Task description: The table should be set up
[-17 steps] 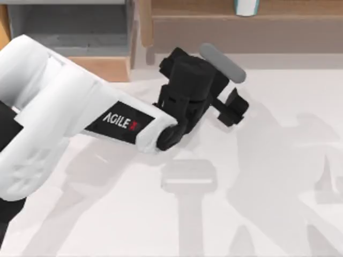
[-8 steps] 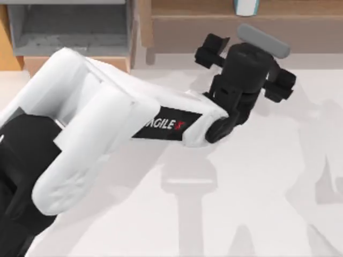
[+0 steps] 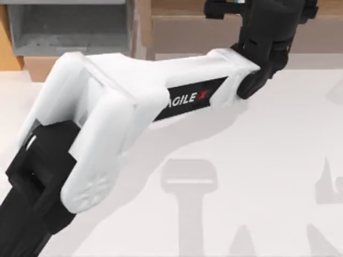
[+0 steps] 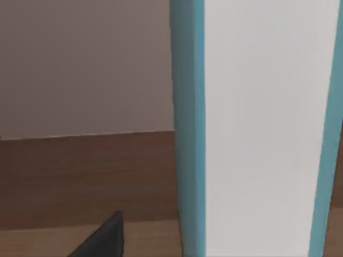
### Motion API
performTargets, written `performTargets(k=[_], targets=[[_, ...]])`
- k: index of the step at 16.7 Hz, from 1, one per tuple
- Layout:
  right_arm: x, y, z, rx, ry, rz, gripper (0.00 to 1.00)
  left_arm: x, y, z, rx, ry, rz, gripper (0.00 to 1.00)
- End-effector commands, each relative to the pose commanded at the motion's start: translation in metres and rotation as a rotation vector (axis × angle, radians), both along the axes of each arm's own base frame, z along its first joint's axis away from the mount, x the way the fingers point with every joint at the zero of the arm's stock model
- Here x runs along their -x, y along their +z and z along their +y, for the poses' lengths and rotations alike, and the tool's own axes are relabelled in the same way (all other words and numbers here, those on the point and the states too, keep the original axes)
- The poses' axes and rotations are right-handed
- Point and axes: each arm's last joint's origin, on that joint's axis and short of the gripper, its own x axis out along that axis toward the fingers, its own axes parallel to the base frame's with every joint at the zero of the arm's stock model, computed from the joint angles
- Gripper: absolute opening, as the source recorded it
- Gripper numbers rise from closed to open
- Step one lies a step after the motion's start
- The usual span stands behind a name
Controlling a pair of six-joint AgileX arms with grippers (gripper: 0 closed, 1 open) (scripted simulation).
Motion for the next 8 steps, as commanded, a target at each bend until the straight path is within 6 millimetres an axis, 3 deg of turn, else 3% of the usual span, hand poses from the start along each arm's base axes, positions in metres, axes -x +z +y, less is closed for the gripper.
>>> performTargets(k=[8], targets=[[0.0000,0.0000,0.0000,0.000,0.000,0.000,1.00,-0.0050,0.0053,-0.0059,0.054,0.059,-0.022,1.00]])
